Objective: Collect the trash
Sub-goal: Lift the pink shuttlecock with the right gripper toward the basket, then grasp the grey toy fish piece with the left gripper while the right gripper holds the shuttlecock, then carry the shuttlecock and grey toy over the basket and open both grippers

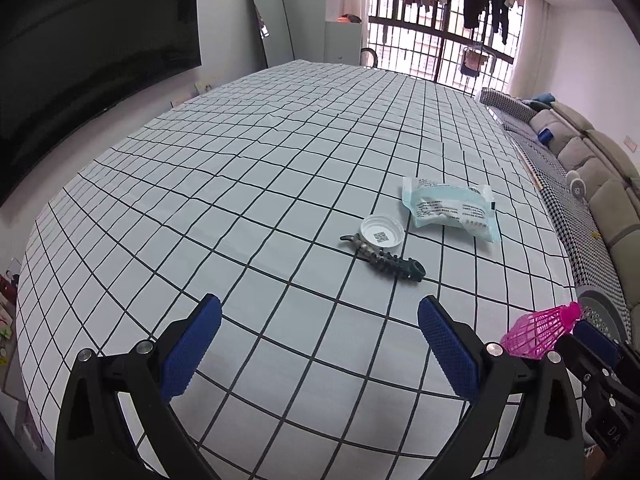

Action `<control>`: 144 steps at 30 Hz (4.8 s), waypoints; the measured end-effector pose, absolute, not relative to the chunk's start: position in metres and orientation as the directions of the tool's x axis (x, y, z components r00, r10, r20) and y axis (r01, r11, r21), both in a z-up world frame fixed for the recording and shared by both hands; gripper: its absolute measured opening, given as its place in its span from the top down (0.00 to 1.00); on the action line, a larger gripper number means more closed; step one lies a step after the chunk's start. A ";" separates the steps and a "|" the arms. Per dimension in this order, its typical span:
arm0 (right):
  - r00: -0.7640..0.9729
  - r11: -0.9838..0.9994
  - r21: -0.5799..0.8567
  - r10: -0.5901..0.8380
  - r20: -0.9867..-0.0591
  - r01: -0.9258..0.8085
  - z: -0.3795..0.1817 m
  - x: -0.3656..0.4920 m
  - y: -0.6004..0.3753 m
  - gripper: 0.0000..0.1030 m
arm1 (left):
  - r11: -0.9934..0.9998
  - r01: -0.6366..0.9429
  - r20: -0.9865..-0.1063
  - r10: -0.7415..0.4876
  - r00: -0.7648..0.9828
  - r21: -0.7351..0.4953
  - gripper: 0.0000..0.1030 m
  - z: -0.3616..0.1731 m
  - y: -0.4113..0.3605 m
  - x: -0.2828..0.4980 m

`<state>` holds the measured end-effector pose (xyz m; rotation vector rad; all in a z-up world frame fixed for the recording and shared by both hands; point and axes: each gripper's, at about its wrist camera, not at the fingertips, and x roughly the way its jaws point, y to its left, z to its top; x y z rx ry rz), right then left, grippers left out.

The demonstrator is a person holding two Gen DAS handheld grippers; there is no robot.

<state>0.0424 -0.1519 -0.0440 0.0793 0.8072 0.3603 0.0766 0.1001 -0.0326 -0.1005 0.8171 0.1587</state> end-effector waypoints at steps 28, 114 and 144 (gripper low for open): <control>0.586 0.947 0.171 0.304 -0.751 -0.273 -0.065 0.065 -0.135 0.67 | 0.984 -0.176 -0.772 0.092 0.629 -0.026 0.06 -0.037 0.090 0.086; 0.663 0.952 0.218 0.305 -0.683 -0.214 -0.024 0.001 -0.174 0.67 | 0.995 -0.099 -0.746 0.050 0.664 -0.021 0.79 -0.022 0.087 0.058; 0.692 0.969 0.192 0.032 -0.721 0.154 -0.042 -0.049 -0.351 0.67 | 0.912 0.410 -0.764 -0.286 0.578 -0.032 0.79 -0.023 -0.146 0.045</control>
